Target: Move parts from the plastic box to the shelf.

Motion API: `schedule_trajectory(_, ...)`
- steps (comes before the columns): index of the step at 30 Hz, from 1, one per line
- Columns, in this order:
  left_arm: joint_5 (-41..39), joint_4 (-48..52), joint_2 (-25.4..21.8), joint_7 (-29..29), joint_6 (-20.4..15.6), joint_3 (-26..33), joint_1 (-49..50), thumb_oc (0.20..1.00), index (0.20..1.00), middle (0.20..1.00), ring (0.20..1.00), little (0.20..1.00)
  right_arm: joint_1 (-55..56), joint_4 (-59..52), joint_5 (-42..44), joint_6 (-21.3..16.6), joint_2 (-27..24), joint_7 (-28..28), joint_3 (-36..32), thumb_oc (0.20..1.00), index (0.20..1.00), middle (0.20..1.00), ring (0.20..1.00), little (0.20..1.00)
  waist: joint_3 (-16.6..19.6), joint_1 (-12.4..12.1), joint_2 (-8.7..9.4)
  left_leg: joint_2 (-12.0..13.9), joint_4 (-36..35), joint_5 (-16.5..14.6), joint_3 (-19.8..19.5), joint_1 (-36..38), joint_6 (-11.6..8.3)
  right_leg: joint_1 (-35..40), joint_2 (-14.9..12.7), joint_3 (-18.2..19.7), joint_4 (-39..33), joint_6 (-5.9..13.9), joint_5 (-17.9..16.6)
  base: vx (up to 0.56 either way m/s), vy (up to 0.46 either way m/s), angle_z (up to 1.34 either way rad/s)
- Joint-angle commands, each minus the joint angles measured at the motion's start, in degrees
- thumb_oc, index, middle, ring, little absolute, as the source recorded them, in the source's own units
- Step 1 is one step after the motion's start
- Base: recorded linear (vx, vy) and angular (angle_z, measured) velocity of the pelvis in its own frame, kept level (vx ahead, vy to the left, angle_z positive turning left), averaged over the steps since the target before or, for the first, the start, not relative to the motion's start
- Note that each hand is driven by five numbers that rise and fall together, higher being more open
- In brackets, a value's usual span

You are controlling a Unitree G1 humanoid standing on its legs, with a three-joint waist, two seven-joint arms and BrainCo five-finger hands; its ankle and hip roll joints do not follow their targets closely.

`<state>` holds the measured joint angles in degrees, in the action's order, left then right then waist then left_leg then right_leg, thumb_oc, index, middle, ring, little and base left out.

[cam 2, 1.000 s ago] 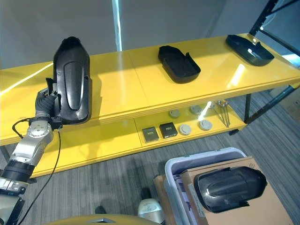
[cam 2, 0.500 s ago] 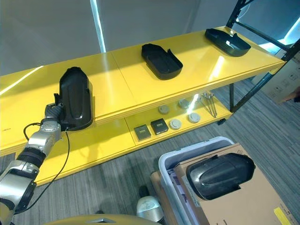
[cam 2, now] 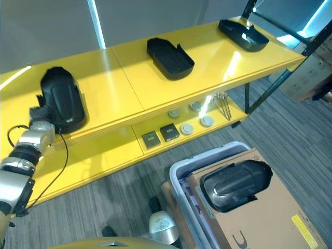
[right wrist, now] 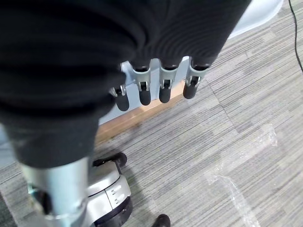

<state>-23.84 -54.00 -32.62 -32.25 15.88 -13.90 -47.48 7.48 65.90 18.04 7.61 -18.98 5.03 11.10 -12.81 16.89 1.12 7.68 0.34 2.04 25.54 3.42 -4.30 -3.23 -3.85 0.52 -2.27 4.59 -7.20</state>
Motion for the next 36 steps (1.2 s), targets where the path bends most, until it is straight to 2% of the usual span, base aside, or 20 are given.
schedule_trajectory(1,3.13,-2.38,-3.90,-2.16,-2.38,-1.12,-7.79,0.200,0.200,0.200,0.200,0.200,-0.09,-0.38,2.74,-0.42,-3.80,1.22,2.74,1.000,1.000,1.000,1.000,1.000,-1.08,0.80,-1.16,4.70,12.50,-7.34,-2.07,-6.12,0.45,-3.42,-1.41,-0.63,8.93,3.23,8.41,-0.05,-0.011,-0.06)
schedule_trajectory(11,-0.12,-6.39,-5.14,-2.63,-3.01,-3.49,-13.76,0.200,0.200,0.200,0.200,0.200,-1.02,-1.47,7.31,-1.67,-4.22,2.06,4.10,1.000,1.000,1.000,1.000,1.000,-3.83,1.78,-0.59,6.29,15.93,-7.25,-2.49,-10.12,-0.10,-6.67,-0.96,-0.60,11.28,2.18,8.86,-0.03,-0.020,-0.03)
schedule_trajectory(17,0.08,-7.07,-5.42,-2.85,-2.11,-3.59,-13.99,0.200,0.200,0.200,0.200,0.200,-0.39,-1.45,7.14,-1.97,-4.00,1.89,4.10,1.000,1.000,1.000,1.000,1.000,-3.82,1.80,-0.43,6.60,16.08,-6.79,-2.58,-9.86,-0.34,-5.81,-0.75,-0.62,10.84,1.91,8.82,0.01,-0.009,-0.01)
schedule_trajectory(18,-0.01,-7.87,-6.02,-2.26,-1.55,-3.36,-13.91,0.398,0.398,0.398,0.398,0.398,0.04,-1.30,7.29,-1.76,-4.01,2.09,3.89,1.000,1.000,1.000,1.000,1.000,-3.53,1.78,-0.40,6.72,15.97,-6.64,-2.47,-9.45,-0.40,-5.22,-0.72,-0.73,10.57,1.91,8.82,0.09,-0.029,-0.03)
schedule_trajectory(19,0.14,-8.63,-6.37,-2.31,-1.41,-2.99,-13.52,1.000,1.000,1.000,1.000,1.000,0.37,-1.02,6.82,-1.82,-3.91,2.15,3.66,1.000,1.000,1.000,1.000,1.000,-3.30,1.76,-0.40,6.85,15.88,-6.53,-2.35,-9.05,-0.46,-4.63,-0.72,-0.74,10.32,1.89,8.81,0.10,-0.021,-0.02)
schedule_trajectory(32,1.33,-11.59,-9.63,-0.78,-2.16,-0.26,-11.28,1.000,1.000,1.000,1.000,1.000,2.73,0.78,3.65,-2.17,-3.52,1.77,2.49,1.000,1.000,1.000,1.000,1.000,-1.21,1.15,-0.93,6.45,13.55,-6.39,-1.61,-5.11,-0.67,0.00,-1.18,-1.10,7.64,2.33,8.60,0.05,0.011,-0.01)
schedule_trajectory(34,1.09,-11.26,-9.71,-0.85,-3.18,0.35,-10.77,1.000,1.000,1.000,1.000,1.000,2.83,1.27,3.13,-2.26,-3.43,1.80,2.29,1.000,1.000,1.000,1.000,1.000,-0.93,0.97,-1.00,6.28,13.02,-6.26,-1.59,-4.51,-0.75,0.55,-1.21,-1.15,7.30,2.40,8.56,0.04,0.022,0.00)
schedule_trajectory(36,-0.76,-9.99,-9.69,-1.43,-6.65,1.16,-10.14,1.000,1.000,1.000,1.000,1.000,2.91,1.82,2.85,-2.37,-3.16,1.48,2.27,1.000,1.000,1.000,1.000,1.000,-0.54,0.63,-1.08,6.00,12.33,-6.20,-1.66,-3.84,-0.79,1.11,-1.26,-1.24,6.85,2.52,8.55,0.02,0.013,0.02)
